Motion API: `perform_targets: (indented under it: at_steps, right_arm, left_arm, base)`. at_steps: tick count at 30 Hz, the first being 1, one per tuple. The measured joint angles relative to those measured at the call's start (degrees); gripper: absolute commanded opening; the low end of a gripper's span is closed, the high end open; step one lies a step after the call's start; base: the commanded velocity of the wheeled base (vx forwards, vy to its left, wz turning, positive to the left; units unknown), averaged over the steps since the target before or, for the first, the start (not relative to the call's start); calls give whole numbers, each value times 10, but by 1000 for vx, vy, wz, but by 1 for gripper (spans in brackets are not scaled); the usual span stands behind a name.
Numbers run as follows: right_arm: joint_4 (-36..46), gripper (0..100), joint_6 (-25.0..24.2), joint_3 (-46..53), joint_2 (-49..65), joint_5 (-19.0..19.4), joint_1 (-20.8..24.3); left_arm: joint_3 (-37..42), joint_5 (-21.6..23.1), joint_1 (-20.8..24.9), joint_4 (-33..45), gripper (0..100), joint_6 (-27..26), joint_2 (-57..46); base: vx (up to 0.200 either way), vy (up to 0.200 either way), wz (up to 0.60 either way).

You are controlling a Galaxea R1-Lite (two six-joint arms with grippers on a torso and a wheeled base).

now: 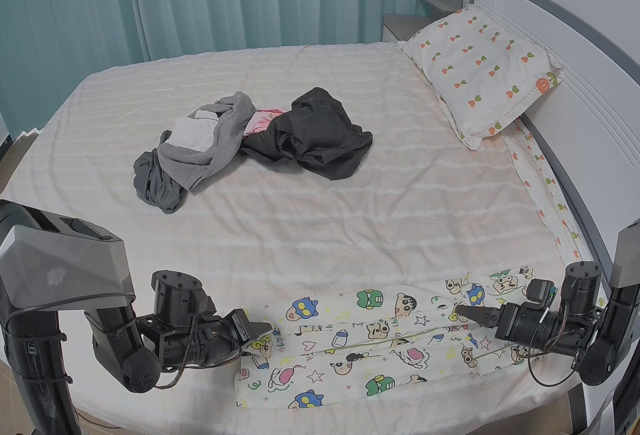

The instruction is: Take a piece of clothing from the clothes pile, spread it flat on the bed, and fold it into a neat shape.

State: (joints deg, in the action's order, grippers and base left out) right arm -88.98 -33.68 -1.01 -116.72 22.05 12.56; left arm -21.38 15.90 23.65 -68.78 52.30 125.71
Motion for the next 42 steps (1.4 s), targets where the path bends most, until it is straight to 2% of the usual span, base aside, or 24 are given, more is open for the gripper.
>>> perform_targets:
  at_steps: [8, 14, 21, 23, 31, 42]
  right_arm:
    - [0, 100, 0, 0, 0, 0, 0]
    - [0, 100, 0, 0, -1, 1, 0]
    - [0, 100, 1, 0, -1, 1, 0]
    - [0, 100, 1, 0, -1, 1, 0]
    - [0, 100, 1, 0, -1, 2, -1]
    - [0, 100, 2, 0, -1, 2, -1]
  left_arm:
    - [3, 0, -3, 0, 0, -3, 0]
    - [2, -1, -9, -1, 0, -25, -18]
    - [5, -1, -15, -2, 0, -99, -65]
    - [7, -1, -18, -2, 0, -146, -70]
    - [28, 0, -23, -10, 0, -256, -84]
    - [47, 6, -17, -31, 0, -307, -107]
  base:
    - [0, 0, 0]
    - [0, 0, 0]
    - [0, 0, 0]
    - [0, 0, 0]
    - [0, 0, 0]
    - [0, 0, 0]
